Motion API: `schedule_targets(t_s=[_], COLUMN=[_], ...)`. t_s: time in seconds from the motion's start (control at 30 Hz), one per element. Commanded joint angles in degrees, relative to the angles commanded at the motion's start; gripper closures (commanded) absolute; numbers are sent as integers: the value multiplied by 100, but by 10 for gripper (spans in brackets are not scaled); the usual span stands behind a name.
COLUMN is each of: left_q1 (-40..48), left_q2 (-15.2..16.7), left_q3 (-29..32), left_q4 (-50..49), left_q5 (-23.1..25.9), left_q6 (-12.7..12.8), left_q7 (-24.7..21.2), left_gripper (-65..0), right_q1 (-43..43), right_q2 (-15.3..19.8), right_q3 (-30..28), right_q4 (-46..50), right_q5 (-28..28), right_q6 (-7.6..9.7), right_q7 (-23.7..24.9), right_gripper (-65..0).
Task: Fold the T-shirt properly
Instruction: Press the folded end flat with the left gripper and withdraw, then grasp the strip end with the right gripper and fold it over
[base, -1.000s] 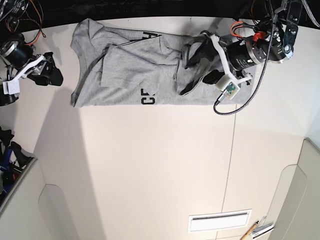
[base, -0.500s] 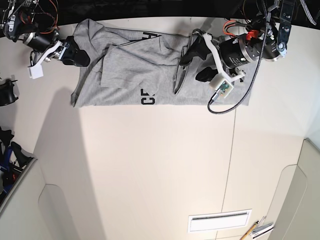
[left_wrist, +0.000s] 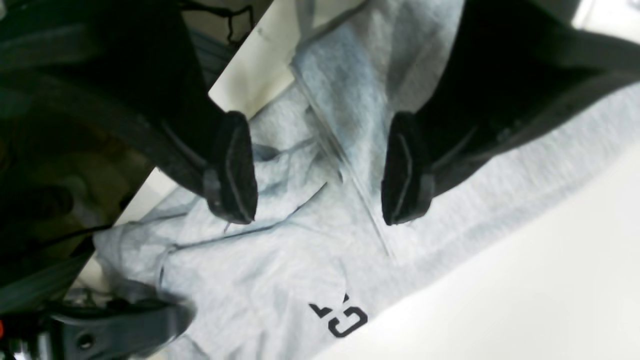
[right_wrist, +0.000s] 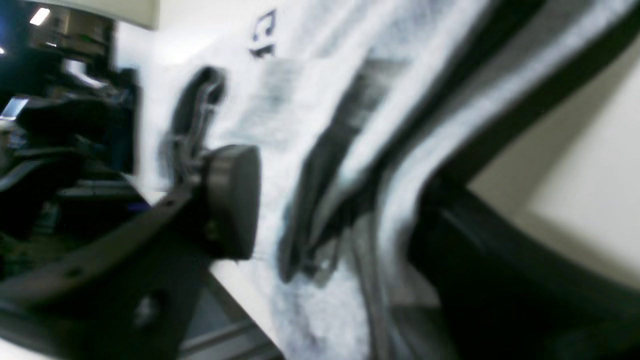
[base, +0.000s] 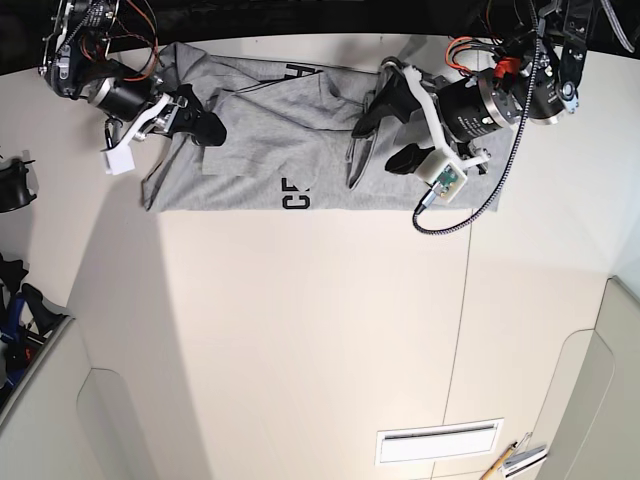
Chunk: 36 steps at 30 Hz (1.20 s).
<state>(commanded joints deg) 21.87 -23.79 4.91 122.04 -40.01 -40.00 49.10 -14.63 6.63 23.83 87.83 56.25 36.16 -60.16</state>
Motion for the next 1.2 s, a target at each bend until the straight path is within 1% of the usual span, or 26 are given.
schedule_targets(t_s=[0.03,0.07,0.2,0.27,0.3,0.37,0.5,0.57,0.63,0.7,0.77,0.83,0.93,1.0,1.03,1.1,1.17,1.2], left_q1=[-11,-15,-13,-11,-9,-7,42,92,219,372,437,433,431,417,400,367,350,337], left_q2=[0,0,0,0,0,0,0,-2,2,74,245,466,758,874,898,962,1049,1102], left_q3=[0,-2,-146,-398,-566,-938,-1523,-1646,-1646,-1639,-1637,-1631,-1458,-1237,-1113,-872,-697,-660], left_q4=[4,7,28,28,28,28,24,7,-68,-260,-605,-1038,-1552,-1781,-1871,-1996,-2055,-2057], left_q5=[-4,-4,-2,-4,-4,-52,-481,-511,-540,-610,-603,-608,-603,-599,-599,-516,-378,-339], left_q6=[14,14,28,126,174,189,187,187,189,187,185,181,159,161,161,161,163,163], left_q7=[-2,-9,-42,-42,-42,42,472,601,588,525,514,487,468,446,407,286,249,251], left_gripper=[-421,-421,-421,-421,-421,-421,-421,-421,-421,-421,-421,-421,-421,-421,-421,-421,-421,-421], right_q1=[0,0,7,66,103,177,190,190,190,195,275,387,450,461,459,461,466,470], right_q2=[2,4,48,155,258,520,1134,1453,1740,1917,1926,1871,1639,1368,1222,981,835,807], right_q3=[2,4,48,125,186,358,721,852,918,920,918,863,509,66,-203,-815,-1499,-1871], right_q4=[0,2,31,87,118,227,564,767,984,1266,1644,2009,2516,2804,2933,3093,3115,3115], right_q5=[-17,-35,-33,-35,-37,-72,-103,-186,-227,-223,-214,-31,-42,-223,-358,-629,-1067,-1333], right_q6=[0,2,4,4,4,4,2,-20,-37,-35,-37,-37,-37,-57,-103,-105,-114,-168], right_q7=[9,26,37,33,28,13,-35,-35,-50,-74,-164,-337,-361,-352,-352,-315,-138,-20], right_gripper=[-76,0,0,0,0,0,0,0,0,0,0,0,0,0,0,0,0,0])
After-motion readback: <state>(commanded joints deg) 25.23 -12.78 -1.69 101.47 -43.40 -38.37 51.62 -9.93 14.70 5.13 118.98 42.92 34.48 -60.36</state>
